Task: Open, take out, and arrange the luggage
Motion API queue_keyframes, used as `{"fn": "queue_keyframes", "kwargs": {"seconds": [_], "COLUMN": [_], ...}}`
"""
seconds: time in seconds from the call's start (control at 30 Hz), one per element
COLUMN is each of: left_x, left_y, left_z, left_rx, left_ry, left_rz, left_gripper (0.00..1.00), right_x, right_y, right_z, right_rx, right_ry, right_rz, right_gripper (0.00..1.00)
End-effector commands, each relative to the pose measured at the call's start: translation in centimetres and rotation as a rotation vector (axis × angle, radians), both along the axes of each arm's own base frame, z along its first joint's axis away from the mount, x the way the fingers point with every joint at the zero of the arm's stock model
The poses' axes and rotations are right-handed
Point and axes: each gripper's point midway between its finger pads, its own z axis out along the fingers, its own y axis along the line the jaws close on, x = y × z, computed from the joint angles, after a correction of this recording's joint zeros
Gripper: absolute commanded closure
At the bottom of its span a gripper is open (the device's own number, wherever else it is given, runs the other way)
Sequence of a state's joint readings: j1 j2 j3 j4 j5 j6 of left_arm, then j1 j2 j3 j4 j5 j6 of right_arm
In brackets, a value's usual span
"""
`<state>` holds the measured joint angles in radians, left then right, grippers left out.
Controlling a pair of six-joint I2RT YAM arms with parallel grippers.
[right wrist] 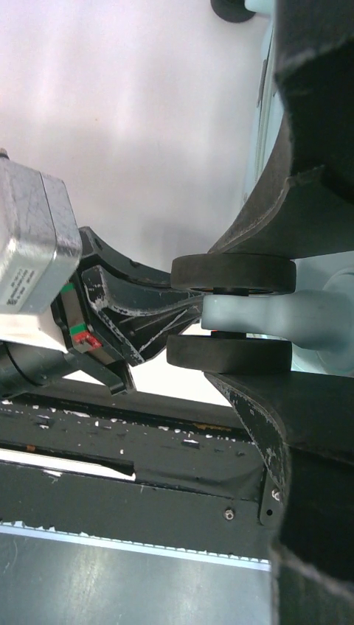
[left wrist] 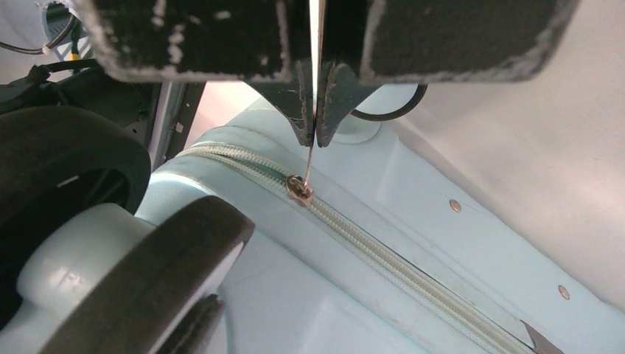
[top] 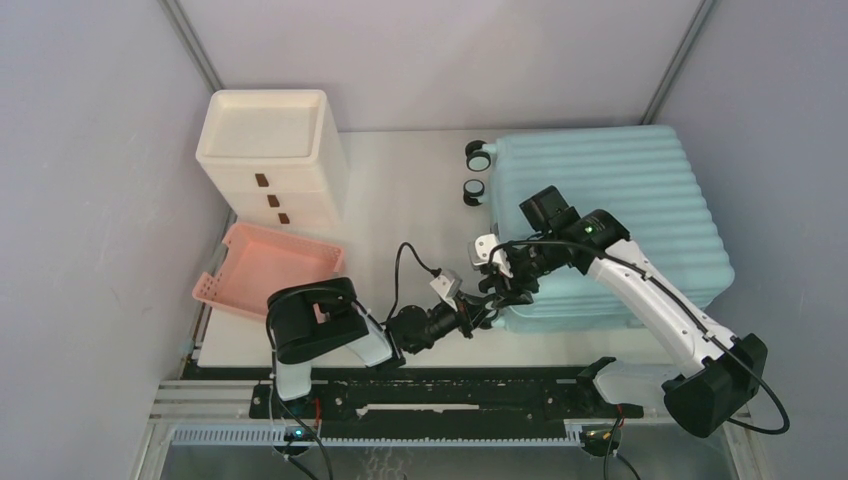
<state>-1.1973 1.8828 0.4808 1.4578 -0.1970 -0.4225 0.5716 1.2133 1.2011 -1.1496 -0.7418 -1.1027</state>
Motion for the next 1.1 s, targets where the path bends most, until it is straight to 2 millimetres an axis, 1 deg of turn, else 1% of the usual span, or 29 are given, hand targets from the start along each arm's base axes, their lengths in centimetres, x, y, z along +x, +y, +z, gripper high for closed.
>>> {"fn": "queue_keyframes", "kwargs": {"seconds": [0.0, 0.3, 0.47, 0.7, 0.97, 1.07], "left_x": [2.7, 3.0, 3.6, 5.1, 6.6, 7.5], "left_y": [2.0, 1.1, 1.1, 1.5, 1.2, 1.3], "left_z": [0.5, 0.5, 0.3, 0.3, 0.5, 0.5], "left_rx": [-0.029, -0.03, -0.023, -0.028, -0.025, -0.026], "left_ry": [0.026, 0.064, 0.077, 0.115, 0.143, 0.153], "left_rz": [0.133, 0.134, 0.153, 0.191, 0.198, 0.204], "left_gripper": [1.0, 1.0, 1.0, 1.0, 1.0, 1.0], "right_x": [-5.1, -5.1, -5.2, -5.2, -5.2, -5.3], "right_y": [0.5, 0.2, 0.0, -0.1, -0.3, -0.4], "right_z": [2.3, 2.0, 2.1, 2.2, 1.9, 1.8], "right_rx": [0.157, 0.16, 0.169, 0.176, 0.18, 0.179], "right_ry": [0.096, 0.106, 0.105, 0.105, 0.098, 0.096], "right_rz": [0.165, 0.178, 0.183, 0.186, 0.19, 0.189], "right_gripper": [1.0, 1.0, 1.0, 1.0, 1.0, 1.0]}}
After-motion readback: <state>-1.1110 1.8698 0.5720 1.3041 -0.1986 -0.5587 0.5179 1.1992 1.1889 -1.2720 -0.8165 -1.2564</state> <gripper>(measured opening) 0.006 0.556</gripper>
